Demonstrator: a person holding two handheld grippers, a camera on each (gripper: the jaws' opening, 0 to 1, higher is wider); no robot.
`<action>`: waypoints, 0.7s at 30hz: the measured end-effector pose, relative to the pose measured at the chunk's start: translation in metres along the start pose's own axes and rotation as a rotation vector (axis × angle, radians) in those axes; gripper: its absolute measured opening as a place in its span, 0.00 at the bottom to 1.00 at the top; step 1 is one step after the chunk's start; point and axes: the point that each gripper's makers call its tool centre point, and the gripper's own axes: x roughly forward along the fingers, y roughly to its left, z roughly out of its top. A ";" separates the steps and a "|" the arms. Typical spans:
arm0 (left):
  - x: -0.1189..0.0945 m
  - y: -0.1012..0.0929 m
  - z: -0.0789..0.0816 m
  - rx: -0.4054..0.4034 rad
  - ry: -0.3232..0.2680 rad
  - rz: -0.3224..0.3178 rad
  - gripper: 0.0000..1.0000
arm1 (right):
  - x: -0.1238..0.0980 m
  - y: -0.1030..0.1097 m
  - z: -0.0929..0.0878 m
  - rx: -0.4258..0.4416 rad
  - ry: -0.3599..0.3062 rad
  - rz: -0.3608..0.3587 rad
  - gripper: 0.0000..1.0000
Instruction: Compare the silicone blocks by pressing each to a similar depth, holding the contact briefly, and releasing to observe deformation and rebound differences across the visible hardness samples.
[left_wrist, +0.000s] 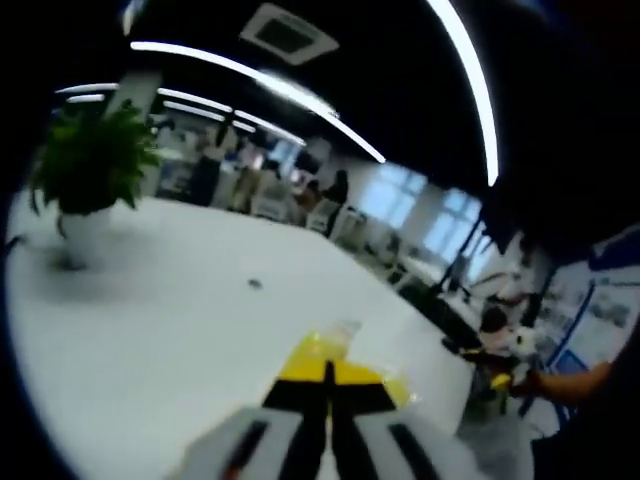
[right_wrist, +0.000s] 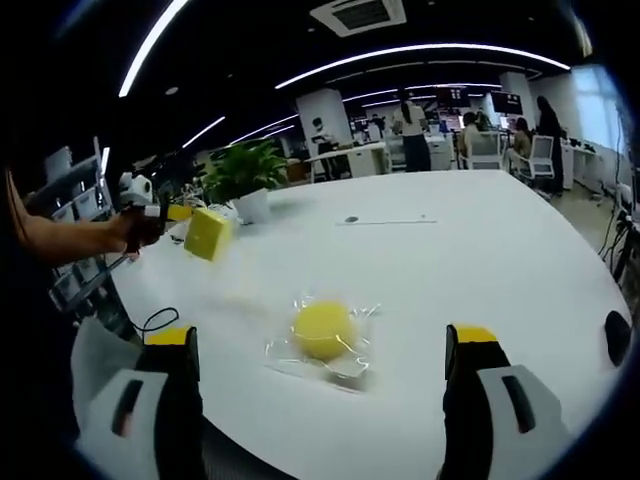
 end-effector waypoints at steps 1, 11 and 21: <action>-0.001 -0.003 0.005 -0.001 -0.011 -0.004 0.00 | 0.000 0.000 0.001 0.001 -0.004 0.002 0.96; -0.002 -0.022 0.028 0.001 -0.055 -0.048 0.00 | -0.003 0.002 0.000 0.004 -0.008 0.008 0.96; 0.000 -0.032 0.045 0.022 -0.074 -0.068 0.00 | -0.002 0.003 0.004 0.007 -0.017 0.011 0.96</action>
